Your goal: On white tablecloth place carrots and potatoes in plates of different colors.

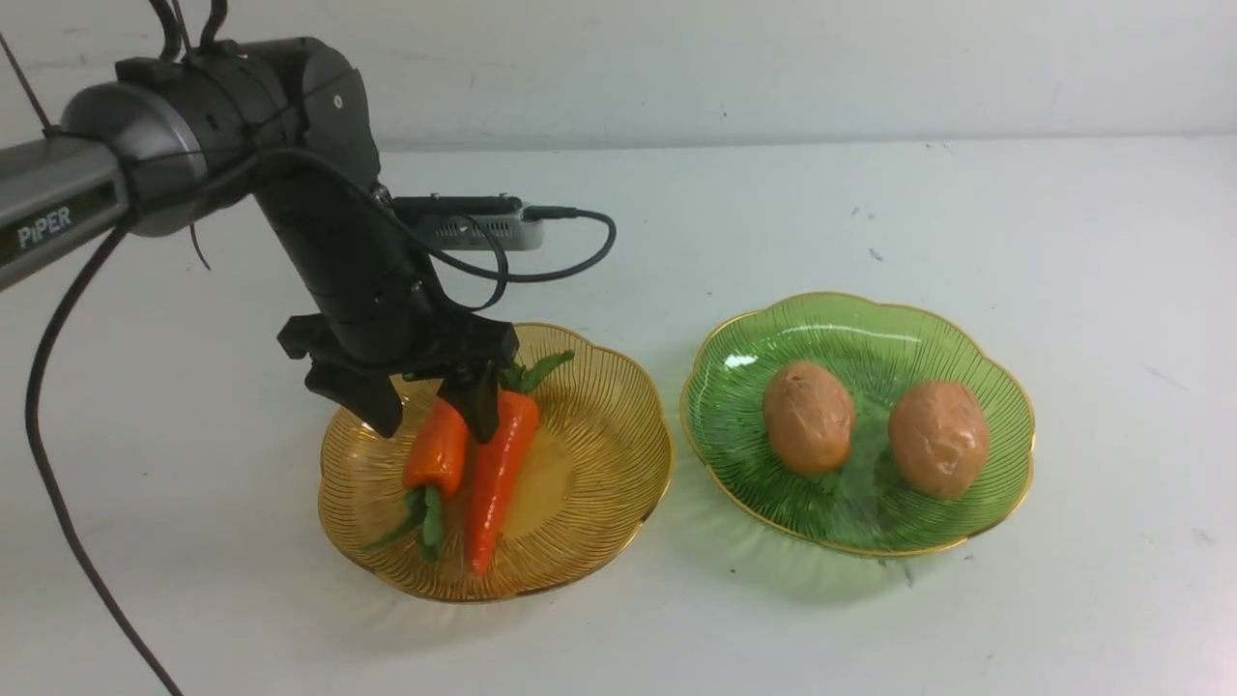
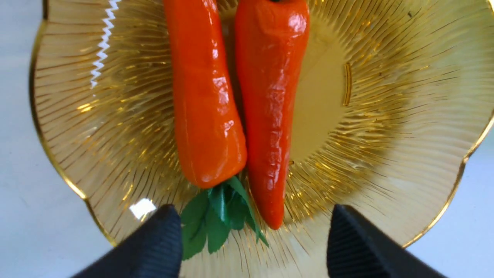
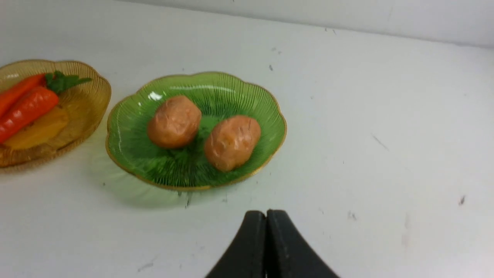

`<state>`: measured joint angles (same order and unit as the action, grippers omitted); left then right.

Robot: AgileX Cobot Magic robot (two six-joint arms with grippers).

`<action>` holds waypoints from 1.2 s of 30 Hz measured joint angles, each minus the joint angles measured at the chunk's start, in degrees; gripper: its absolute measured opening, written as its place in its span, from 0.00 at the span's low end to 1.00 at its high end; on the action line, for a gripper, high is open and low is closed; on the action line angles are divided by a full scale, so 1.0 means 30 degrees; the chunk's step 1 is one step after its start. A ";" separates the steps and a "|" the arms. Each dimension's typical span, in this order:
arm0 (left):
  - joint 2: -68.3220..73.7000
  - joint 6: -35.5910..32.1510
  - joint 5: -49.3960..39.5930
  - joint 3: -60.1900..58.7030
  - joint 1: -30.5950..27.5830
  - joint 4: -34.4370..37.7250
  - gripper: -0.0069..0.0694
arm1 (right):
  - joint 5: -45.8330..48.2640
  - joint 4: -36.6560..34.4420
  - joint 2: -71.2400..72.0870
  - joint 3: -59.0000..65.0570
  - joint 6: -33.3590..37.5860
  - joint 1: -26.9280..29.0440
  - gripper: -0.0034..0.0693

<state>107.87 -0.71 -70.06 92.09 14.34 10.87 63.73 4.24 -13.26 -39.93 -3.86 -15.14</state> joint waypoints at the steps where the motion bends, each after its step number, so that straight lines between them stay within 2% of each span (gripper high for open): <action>1: -0.0184 0.0000 0.0000 0.0000 0.0000 0.0000 0.63 | 0.0683 -0.0125 0.0303 -0.0044 -0.0081 0.0000 0.03; 4: -0.0512 -0.0291 0.0000 0.0000 0.0000 0.0000 0.44 | 0.0248 -0.0831 0.1863 0.0499 -0.0170 0.0000 0.03; 8: -0.0576 -0.0900 0.0000 0.0000 0.0000 0.0000 0.22 | -0.3017 -0.1415 0.3991 0.2392 -0.0150 0.0000 0.03; 12: -0.0576 -0.1154 -0.0020 0.0000 0.0000 0.0018 0.12 | -0.6283 -0.1415 0.4639 0.4388 -0.0150 0.0000 0.03; 16: -0.0576 -0.1227 -0.0020 0.0000 0.0000 0.0041 0.09 | -0.9077 -0.1415 0.4619 0.6219 -0.0150 0.0000 0.03; 21: -0.0576 -0.1283 -0.0020 0.0000 0.0000 0.0039 0.09 | -1.0464 -0.1415 0.4619 0.7181 -0.0150 0.0000 0.03; 36: -0.0576 -0.1324 -0.0020 0.0000 0.0000 0.0018 0.09 | -1.0538 -0.1415 0.4619 0.9139 -0.0133 0.0000 0.03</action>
<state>106.15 -4.69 -70.12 92.09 14.34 10.93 32.11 0.00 0.59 -12.51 -4.26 -15.14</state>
